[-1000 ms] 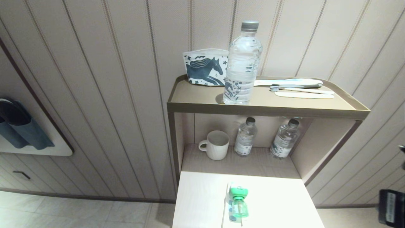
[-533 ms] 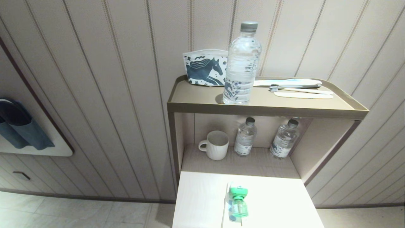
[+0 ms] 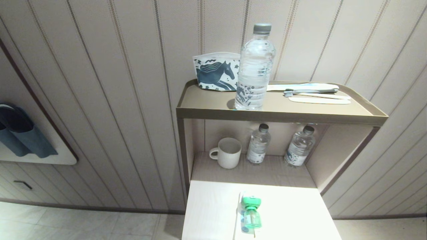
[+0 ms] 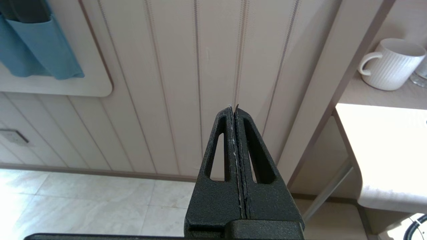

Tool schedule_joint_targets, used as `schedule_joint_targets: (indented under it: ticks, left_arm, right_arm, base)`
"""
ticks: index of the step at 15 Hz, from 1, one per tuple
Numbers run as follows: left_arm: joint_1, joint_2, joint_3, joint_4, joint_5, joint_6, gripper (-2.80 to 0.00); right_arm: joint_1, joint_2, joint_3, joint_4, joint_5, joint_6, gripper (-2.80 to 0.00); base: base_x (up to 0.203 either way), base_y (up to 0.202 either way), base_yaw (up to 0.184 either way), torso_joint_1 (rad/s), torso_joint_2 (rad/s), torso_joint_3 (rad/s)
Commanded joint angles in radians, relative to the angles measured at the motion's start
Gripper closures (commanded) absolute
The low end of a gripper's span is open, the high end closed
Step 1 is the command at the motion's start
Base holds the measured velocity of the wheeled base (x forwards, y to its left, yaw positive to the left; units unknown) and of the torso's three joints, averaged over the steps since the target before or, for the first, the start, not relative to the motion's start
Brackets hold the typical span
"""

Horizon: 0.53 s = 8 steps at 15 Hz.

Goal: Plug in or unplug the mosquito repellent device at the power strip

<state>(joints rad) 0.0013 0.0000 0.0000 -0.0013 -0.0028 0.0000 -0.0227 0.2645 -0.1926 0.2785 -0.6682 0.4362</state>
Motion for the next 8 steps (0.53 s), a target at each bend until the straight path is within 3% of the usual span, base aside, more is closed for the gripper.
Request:
schedule_joint_targets:
  ticks: [1, 3, 4, 8]
  left_arm:
    - [0.0, 0.0, 0.0, 0.001, 0.0, 0.002, 0.0]
    - [0.0, 0.0, 0.0, 0.001, 0.0, 0.002, 0.0]
    - [0.0, 0.0, 0.0, 0.001, 0.0, 0.002, 0.0]
    - [0.0, 0.0, 0.0, -0.002, -0.003, 0.03, 0.0]
  right_arm:
    - [0.014, -0.158, 0.088, -0.217, 0.12, -0.243, 0.0]
    - [0.022, -0.253, 0.097, -0.188, 0.34, -0.364, 0.0]
    - [0.024, -0.26, 0.104, -0.167, 0.414, -0.404, 0.0]
    - [0.025, -0.261, 0.141, -0.163, 0.622, -0.424, 0.0]
  base:
    - [0.0, 0.0, 0.0, 0.0, 0.0, 0.0]
    - [0.0, 0.0, 0.0, 0.0, 0.0, 0.0]
    - [0.0, 0.0, 0.0, 0.0, 0.0, 0.0]
    - [0.0, 0.0, 0.0, 0.0, 0.0, 0.0]
